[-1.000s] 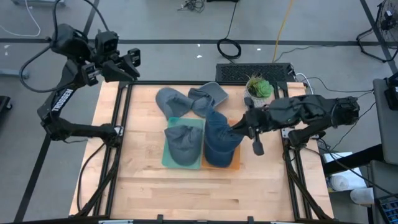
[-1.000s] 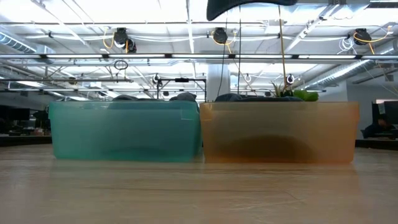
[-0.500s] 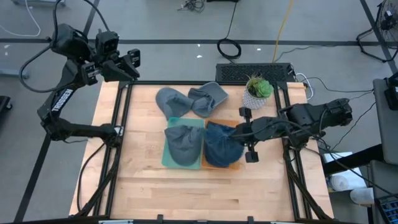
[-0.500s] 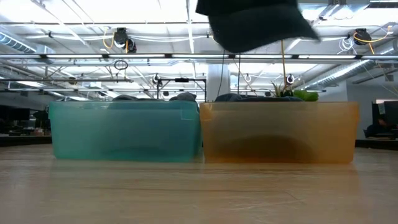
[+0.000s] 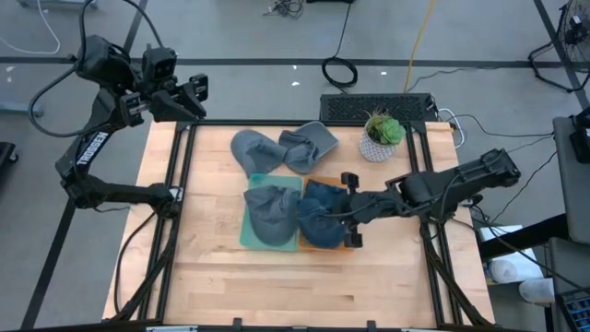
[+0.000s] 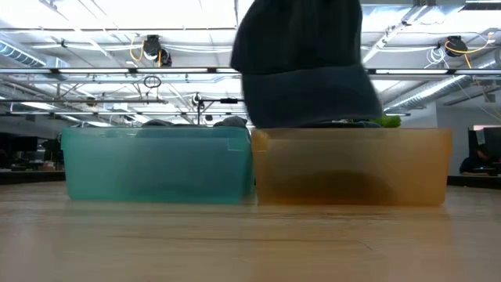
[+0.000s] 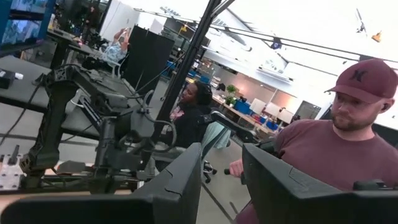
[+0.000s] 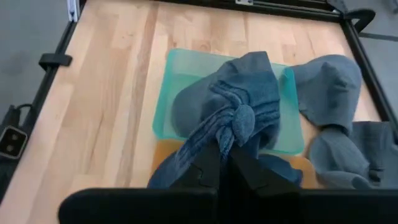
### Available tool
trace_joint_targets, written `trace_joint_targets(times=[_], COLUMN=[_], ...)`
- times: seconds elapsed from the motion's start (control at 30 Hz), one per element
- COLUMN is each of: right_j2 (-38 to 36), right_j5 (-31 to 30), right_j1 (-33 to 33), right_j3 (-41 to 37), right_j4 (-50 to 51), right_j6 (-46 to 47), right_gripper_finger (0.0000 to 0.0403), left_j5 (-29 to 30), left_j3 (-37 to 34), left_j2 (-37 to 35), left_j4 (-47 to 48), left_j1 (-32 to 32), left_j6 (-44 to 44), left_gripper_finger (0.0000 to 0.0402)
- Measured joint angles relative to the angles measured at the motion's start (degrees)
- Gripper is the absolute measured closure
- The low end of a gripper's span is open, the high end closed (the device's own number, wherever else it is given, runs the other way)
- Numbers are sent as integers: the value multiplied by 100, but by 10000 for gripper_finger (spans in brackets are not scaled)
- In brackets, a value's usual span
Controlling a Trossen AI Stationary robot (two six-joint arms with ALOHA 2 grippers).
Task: Pick & Place hat
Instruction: Put the blue cap into the orange bin
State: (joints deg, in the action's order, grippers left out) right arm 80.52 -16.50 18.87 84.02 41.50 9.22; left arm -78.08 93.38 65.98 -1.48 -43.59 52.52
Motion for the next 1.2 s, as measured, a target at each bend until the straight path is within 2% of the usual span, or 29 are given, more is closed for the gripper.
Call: trace_joint_targets(times=[0.37,0.53,0.67,0.77,0.9,1.03,1.2], right_j2=[-63,-403,-741,-911,-972,-977,-965], right_j5=[23,-1,-3,40,717,778,764], right_j1=[-157,-158,-404,-682,-958,-1102,-1200], right_j3=[-956,-1146,-1585,-2007,-2654,-3174,-3668], right_j4=[-356,-283,-326,-792,-1667,-2383,-2349], right_j6=[416,470,304,161,76,-122,-72], right_gripper_finger=[403,403,403,403,403,403,403], left_j5=[-42,-44,-42,-20,10,13,29], left_j3=[0,0,0,0,0,0,0], left_j2=[-7,-7,-7,-4,-4,-4,-4], left_j4=[-2,-2,-3,-2,-2,-2,-2], left_j1=[0,0,0,0,0,0,0], left_j6=[25,20,18,18,60,160,211], left_gripper_finger=[279,279,279,279,279,279,279])
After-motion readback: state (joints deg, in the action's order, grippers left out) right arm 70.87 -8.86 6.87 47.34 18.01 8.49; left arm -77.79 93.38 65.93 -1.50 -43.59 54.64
